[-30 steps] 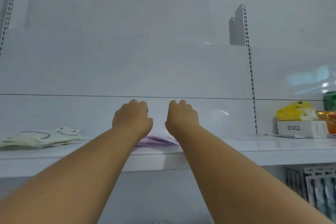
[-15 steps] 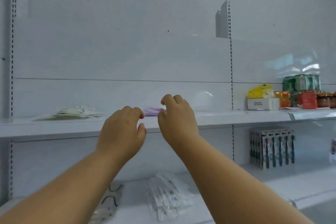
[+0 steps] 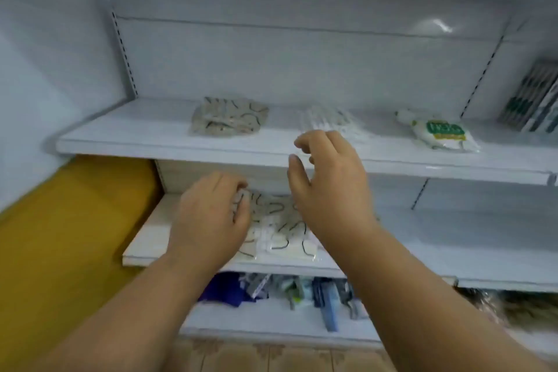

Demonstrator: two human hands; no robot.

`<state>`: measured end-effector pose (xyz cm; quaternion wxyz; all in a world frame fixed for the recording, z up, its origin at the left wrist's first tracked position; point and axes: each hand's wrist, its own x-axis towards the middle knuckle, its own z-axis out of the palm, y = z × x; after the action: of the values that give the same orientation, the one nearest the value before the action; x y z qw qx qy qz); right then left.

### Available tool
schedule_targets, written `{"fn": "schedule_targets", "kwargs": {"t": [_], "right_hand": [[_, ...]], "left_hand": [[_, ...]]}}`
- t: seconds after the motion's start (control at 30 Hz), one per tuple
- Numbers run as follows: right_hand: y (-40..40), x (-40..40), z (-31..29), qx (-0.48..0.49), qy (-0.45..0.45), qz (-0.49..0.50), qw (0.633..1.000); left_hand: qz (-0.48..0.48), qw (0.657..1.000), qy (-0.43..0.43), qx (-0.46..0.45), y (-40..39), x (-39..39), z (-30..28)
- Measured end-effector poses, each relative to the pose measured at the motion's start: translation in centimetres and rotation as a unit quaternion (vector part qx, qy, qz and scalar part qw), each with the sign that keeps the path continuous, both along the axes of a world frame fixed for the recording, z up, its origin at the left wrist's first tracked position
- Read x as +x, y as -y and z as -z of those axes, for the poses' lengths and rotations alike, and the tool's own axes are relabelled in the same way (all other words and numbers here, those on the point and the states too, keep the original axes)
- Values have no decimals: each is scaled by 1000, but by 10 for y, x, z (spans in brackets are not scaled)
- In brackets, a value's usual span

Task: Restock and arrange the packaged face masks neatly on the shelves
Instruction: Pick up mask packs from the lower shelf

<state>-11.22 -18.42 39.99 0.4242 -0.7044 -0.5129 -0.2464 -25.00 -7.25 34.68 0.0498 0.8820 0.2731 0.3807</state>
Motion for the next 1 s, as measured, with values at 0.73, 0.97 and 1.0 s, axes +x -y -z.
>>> {"fn": "schedule_targets", "kwargs": {"t": [0.73,0.97,1.0], "right_hand": [[-251,16,325,-286,-196,-45,937],[-299,59,444,-455,-275,-24,847],[-307,66,457,-478,-270,-17,836]], "left_hand": [[-58,912,-143,-380,-199,11,329],[-154,823,-7,-547,-225,39,405],[-169,811,13,-559,-231,44,411]]}}
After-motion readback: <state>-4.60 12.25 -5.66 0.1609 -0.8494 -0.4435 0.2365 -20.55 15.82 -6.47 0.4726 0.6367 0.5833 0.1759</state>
